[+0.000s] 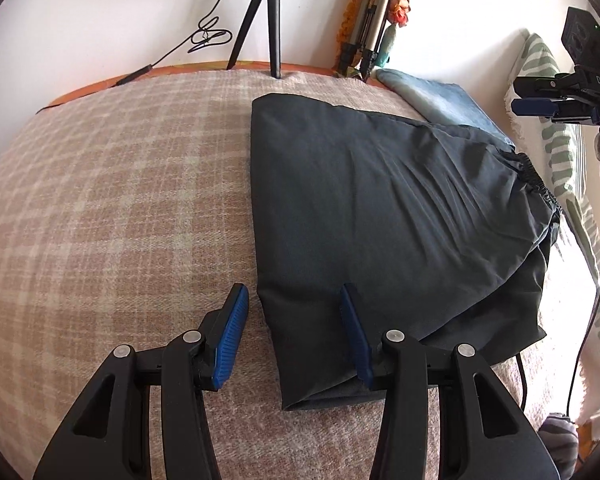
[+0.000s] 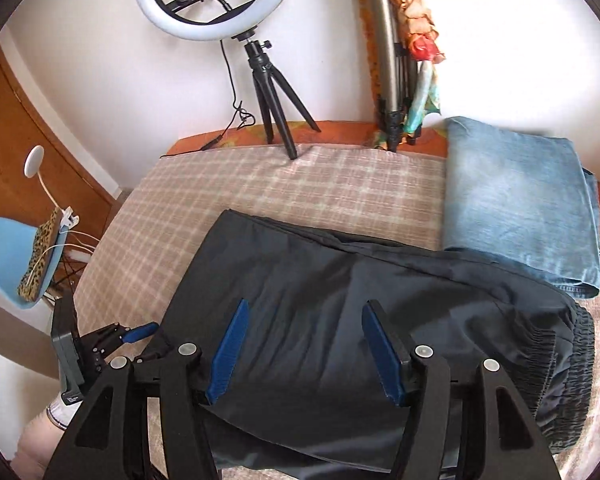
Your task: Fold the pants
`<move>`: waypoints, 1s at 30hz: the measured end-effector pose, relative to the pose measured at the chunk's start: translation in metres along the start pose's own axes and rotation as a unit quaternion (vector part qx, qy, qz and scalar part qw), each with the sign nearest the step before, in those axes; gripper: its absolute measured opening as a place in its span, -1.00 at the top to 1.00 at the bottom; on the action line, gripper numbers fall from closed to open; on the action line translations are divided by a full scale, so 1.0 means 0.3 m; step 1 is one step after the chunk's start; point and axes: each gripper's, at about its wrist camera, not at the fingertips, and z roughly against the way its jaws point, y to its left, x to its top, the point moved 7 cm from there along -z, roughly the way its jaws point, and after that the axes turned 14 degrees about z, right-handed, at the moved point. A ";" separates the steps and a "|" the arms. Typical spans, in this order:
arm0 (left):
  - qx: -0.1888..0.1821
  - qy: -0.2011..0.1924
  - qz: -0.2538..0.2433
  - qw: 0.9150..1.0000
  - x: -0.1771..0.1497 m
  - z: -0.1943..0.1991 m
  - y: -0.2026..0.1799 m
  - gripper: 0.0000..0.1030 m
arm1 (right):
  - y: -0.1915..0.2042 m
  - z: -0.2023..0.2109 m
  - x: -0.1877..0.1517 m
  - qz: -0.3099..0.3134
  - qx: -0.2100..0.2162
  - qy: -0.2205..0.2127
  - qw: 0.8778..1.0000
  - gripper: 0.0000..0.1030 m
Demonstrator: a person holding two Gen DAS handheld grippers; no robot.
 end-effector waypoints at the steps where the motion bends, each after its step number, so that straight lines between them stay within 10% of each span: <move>1: -0.008 0.000 0.008 1.000 0.000 0.001 0.000 0.16 | 0.039 -0.025 0.019 0.009 0.005 0.001 1.000 -0.21; 12: -0.051 -0.018 0.051 0.997 0.010 0.021 0.005 0.70 | 0.369 -0.357 0.133 0.053 0.066 0.063 0.994 -0.31; 24: -0.065 -0.031 0.038 0.997 0.010 0.038 -0.030 0.75 | 0.472 -0.673 0.166 0.072 0.001 0.161 0.984 -0.29; 30: -0.059 -0.031 0.028 0.997 0.008 0.036 -0.035 0.75 | 0.467 -0.724 0.145 0.096 -0.036 0.191 0.976 0.03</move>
